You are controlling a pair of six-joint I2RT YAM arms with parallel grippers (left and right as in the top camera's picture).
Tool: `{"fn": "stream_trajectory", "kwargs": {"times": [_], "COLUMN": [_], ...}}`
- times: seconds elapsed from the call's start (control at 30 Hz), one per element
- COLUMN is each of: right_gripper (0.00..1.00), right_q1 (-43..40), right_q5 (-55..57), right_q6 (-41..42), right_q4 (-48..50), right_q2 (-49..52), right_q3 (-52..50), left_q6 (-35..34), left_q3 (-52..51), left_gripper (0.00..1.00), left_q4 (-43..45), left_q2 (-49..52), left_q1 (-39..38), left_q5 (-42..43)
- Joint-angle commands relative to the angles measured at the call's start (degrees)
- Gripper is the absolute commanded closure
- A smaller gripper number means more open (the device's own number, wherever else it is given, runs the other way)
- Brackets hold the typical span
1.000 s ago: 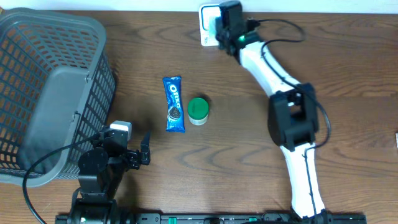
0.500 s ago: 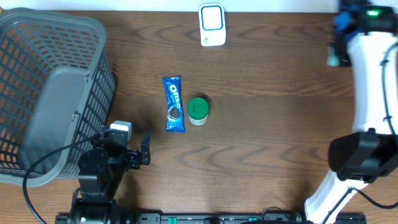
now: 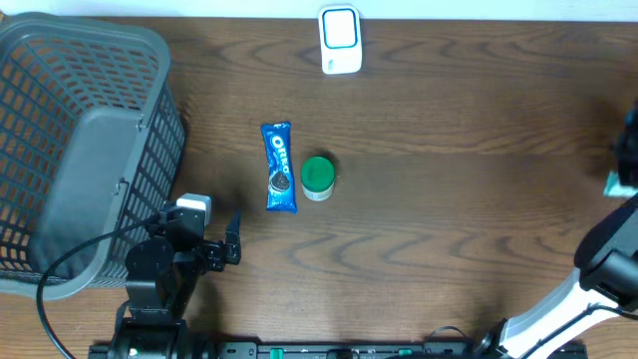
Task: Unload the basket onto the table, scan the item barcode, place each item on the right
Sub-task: 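Move the wipes pack to the table's right edge and release it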
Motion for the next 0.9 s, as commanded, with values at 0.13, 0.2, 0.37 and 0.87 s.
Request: {"fn": "stream_trajectory", "kwargs": {"times": [0.13,0.2,0.37,0.87], "right_gripper": [0.01,0.01,0.01,0.01], "right_q1": [-2.71,-2.71,-1.33,24.5], "right_q5": [-8.79,-14.08,-26.53,-23.08], "right_q6": [-10.75,-19.23,-29.59,-30.56], "right_q4": [7.23,8.28,8.28,6.93], "right_q2": [-0.55,-1.38,-4.66,-17.46], "right_q3": [-6.05,-3.87,0.39,0.66], "left_q6": [-0.9,-0.9,-0.9,-0.87], "left_q3": [0.07,0.07,0.07,0.09], "left_gripper": [0.02,0.02,0.02,0.02], "left_q4": [0.02,0.02,0.07,14.64], "left_q2": [-0.35,-0.35,-0.35,-0.37], "left_q1": [0.02,0.02,0.02,-0.04], "left_q5": [0.52,0.52,0.5,3.48]}}
